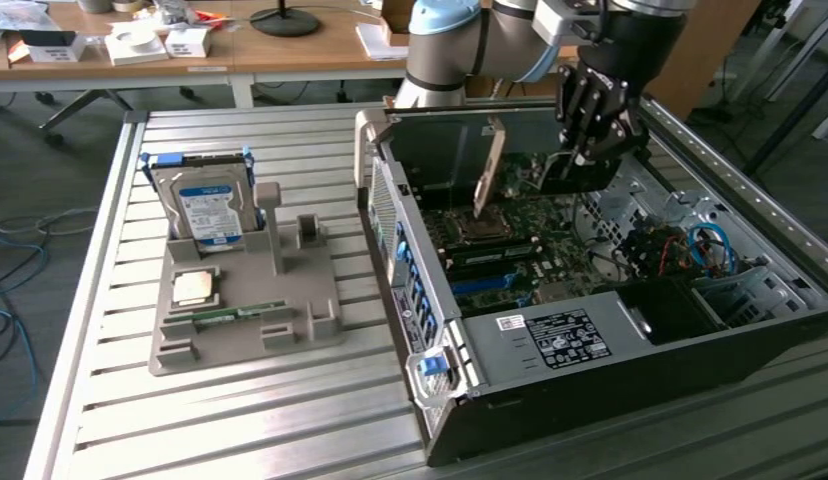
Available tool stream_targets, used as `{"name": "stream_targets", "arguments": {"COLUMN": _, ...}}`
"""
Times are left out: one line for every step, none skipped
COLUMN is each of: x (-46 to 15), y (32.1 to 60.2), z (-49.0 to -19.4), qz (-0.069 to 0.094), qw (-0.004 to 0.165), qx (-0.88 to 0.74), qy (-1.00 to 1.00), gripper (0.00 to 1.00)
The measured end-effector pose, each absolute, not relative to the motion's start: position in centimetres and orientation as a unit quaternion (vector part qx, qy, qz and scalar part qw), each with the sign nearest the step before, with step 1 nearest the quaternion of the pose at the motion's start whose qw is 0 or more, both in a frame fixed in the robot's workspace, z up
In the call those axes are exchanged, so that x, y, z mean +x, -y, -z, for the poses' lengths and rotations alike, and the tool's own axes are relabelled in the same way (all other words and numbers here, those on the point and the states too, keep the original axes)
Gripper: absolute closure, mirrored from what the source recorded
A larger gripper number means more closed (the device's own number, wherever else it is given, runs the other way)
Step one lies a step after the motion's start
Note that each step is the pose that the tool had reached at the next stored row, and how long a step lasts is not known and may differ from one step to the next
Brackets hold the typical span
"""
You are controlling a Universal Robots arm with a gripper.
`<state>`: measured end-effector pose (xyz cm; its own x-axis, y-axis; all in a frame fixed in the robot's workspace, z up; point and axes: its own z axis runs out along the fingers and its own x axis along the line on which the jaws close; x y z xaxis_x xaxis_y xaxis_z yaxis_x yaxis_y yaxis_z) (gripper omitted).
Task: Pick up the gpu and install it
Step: 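Insert the gpu into the slot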
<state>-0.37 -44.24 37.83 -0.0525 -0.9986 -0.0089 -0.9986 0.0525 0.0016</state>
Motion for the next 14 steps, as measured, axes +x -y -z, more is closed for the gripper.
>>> {"name": "stream_targets", "arguments": {"x": -0.37, "y": 44.29, "z": -37.81, "qz": -0.004, "qw": 0.003, "qx": -0.69, "qy": -0.724, "gripper": 0.73}}
{"name": "stream_targets", "arguments": {"x": -0.37, "y": 44.34, "z": -37.8, "qz": -0.004, "qw": 0.003, "qx": -0.691, "qy": -0.723, "gripper": 0.73}}
{"name": "stream_targets", "arguments": {"x": -0.38, "y": 44.37, "z": -37.79, "qz": -0.004, "qw": 0.003, "qx": -0.692, "qy": -0.722, "gripper": 0.73}}
{"name": "stream_targets", "arguments": {"x": -0.38, "y": 44.38, "z": -37.79, "qz": -0.004, "qw": 0.003, "qx": -0.692, "qy": -0.722, "gripper": 0.73}}
{"name": "stream_targets", "arguments": {"x": -0.37, "y": 44.38, "z": -37.79, "qz": -0.004, "qw": 0.003, "qx": -0.692, "qy": -0.722, "gripper": 0.73}}
{"name": "stream_targets", "arguments": {"x": -0.37, "y": 44.38, "z": -37.79, "qz": -0.004, "qw": 0.003, "qx": -0.692, "qy": -0.722, "gripper": 0.73}}
{"name": "stream_targets", "arguments": {"x": -0.37, "y": 44.38, "z": -37.79, "qz": -0.004, "qw": 0.003, "qx": -0.692, "qy": -0.722, "gripper": 0.73}}
{"name": "stream_targets", "arguments": {"x": -0.37, "y": 44.38, "z": -37.79, "qz": -0.004, "qw": 0.003, "qx": -0.692, "qy": -0.722, "gripper": 0.73}}
{"name": "stream_targets", "arguments": {"x": -0.37, "y": 44.38, "z": -37.79, "qz": -0.004, "qw": 0.003, "qx": -0.692, "qy": -0.722, "gripper": 0.73}}
{"name": "stream_targets", "arguments": {"x": -0.38, "y": 44.38, "z": -37.79, "qz": -0.004, "qw": 0.003, "qx": -0.692, "qy": -0.722, "gripper": 0.73}}
{"name": "stream_targets", "arguments": {"x": -0.37, "y": 44.39, "z": -37.76, "qz": -0.004, "qw": 0.003, "qx": -0.692, "qy": -0.722, "gripper": 0.73}}
{"name": "stream_targets", "arguments": {"x": -0.38, "y": 44.39, "z": -37.64, "qz": -0.004, "qw": 0.003, "qx": -0.692, "qy": -0.722, "gripper": 0.73}}
{"name": "stream_targets", "arguments": {"x": -0.38, "y": 44.39, "z": -37.45, "qz": -0.004, "qw": 0.003, "qx": -0.692, "qy": -0.722, "gripper": 0.73}}
{"name": "stream_targets", "arguments": {"x": -0.37, "y": 44.39, "z": -37.27, "qz": -0.004, "qw": 0.003, "qx": -0.692, "qy": -0.722, "gripper": 0.73}}
